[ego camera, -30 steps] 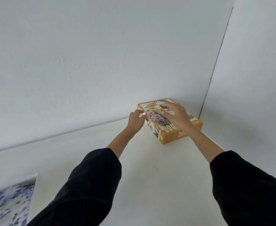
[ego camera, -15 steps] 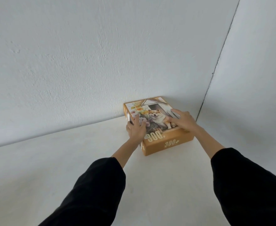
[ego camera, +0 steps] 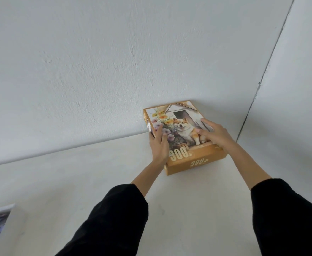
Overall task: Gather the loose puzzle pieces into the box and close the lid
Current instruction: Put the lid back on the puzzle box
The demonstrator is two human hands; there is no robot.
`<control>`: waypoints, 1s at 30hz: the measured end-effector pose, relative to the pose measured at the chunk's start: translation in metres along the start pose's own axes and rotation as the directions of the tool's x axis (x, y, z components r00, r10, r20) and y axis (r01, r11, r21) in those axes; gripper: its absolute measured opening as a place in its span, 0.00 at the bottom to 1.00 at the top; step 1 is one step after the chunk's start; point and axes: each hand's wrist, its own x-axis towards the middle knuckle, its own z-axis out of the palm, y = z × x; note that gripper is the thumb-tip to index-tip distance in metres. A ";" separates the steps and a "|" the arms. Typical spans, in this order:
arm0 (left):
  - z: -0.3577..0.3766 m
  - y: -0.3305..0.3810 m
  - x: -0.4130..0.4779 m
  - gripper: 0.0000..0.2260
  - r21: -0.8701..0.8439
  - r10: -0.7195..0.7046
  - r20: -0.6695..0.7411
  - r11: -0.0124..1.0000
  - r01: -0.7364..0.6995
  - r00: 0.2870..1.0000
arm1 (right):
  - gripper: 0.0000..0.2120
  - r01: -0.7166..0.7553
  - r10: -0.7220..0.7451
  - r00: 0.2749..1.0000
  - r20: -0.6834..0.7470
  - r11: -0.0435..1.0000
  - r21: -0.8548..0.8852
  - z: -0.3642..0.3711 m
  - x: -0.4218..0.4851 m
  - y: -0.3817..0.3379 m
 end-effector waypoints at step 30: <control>-0.465 0.032 -0.175 0.16 0.176 0.021 -0.105 0.984 -0.002 0.994 | 0.28 0.286 -0.286 0.946 0.155 0.958 0.028 0.241 -0.270 -0.295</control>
